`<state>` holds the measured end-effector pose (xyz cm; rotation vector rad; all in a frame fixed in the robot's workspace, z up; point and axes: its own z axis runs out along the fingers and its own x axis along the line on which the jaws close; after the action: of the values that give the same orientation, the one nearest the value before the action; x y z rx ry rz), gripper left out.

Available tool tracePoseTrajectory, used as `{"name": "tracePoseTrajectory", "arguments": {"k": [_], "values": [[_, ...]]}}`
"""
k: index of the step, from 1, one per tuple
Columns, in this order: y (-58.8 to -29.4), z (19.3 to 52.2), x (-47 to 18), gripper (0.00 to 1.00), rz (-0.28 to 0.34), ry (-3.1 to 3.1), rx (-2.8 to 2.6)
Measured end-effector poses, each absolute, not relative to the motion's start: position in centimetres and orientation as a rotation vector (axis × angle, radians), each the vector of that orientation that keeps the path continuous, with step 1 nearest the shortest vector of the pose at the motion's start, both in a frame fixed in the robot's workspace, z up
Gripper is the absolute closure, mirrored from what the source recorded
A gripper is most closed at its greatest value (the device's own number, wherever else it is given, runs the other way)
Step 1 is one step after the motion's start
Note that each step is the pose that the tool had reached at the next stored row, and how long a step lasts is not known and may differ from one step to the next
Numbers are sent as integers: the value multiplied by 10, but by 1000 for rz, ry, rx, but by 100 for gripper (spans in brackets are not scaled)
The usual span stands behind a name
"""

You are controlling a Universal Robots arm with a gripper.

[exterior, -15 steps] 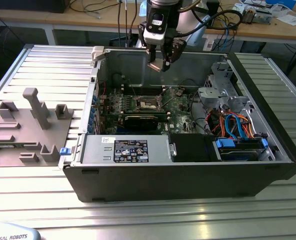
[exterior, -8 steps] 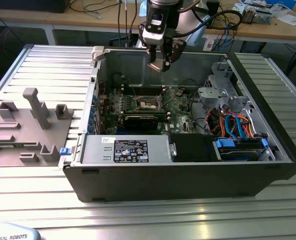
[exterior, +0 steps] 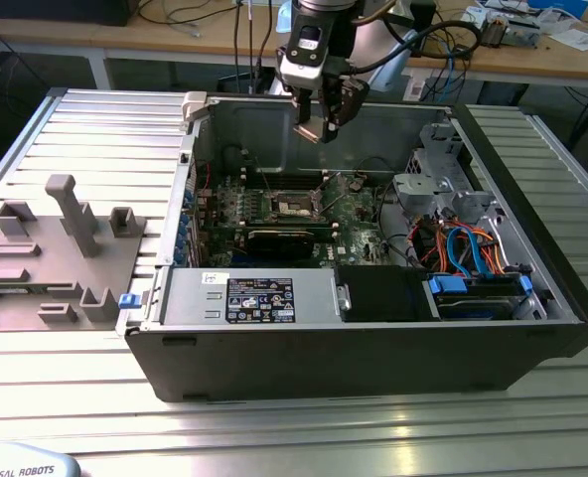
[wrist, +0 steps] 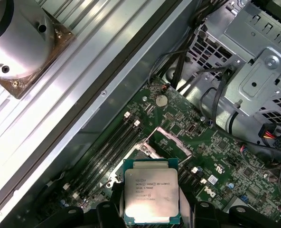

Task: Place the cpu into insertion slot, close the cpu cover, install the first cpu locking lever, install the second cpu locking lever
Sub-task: 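Place the cpu into insertion slot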

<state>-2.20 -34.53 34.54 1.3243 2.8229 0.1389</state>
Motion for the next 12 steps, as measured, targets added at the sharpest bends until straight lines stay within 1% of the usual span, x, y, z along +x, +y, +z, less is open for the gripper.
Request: {"name": "tracePoseTrajectory", "arguments": {"k": [12], "values": [[-345,345,-22,46,138,2803,1364]]}}
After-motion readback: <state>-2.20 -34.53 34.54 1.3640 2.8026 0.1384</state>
